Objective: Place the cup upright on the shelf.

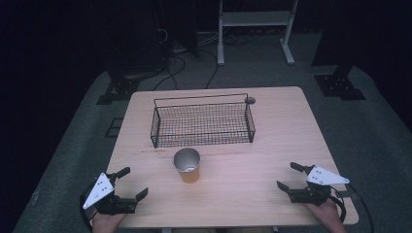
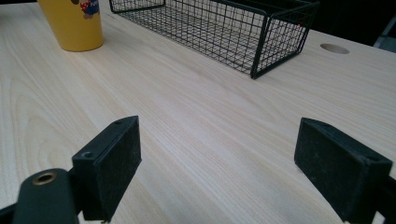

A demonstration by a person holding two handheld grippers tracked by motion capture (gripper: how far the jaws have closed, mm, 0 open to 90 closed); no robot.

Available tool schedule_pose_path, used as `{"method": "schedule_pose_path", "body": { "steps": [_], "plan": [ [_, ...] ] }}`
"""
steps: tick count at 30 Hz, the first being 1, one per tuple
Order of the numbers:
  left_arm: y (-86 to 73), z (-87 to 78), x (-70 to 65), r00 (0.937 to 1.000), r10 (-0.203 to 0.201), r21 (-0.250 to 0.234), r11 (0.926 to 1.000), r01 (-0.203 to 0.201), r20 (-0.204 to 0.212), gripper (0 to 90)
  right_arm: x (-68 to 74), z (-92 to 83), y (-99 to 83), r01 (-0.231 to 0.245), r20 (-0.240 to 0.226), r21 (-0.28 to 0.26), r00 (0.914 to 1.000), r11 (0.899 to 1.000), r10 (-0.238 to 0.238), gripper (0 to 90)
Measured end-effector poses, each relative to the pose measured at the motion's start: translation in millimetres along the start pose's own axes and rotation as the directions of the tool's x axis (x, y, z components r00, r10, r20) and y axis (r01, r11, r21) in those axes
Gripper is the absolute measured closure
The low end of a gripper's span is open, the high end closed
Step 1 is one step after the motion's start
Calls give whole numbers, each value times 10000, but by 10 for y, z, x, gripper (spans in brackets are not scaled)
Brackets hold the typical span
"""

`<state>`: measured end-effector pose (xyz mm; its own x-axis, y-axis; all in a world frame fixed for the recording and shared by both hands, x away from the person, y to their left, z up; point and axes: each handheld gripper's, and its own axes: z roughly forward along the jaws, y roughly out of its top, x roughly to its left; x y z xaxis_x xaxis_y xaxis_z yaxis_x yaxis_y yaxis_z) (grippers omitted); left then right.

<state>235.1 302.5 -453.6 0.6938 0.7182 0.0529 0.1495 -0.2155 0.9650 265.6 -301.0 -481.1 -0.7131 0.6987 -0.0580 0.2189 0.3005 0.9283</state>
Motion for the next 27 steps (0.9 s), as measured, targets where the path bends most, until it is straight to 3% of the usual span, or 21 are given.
{"method": "schedule_pose_path", "body": {
  "steps": [16, 27],
  "plan": [
    [37, 133, -86, 9979, 316, 206, 9993, -328, 561, 22, 21, 10, 4, 191, 141, 111, 9997, 9998, -192, 137],
    [108, 313, -152, 9924, 520, 388, 9976, -566, 1118, 22, 22, 13, 6, 181, 165, 138, 9997, 9997, -183, 137]
  ]
}}
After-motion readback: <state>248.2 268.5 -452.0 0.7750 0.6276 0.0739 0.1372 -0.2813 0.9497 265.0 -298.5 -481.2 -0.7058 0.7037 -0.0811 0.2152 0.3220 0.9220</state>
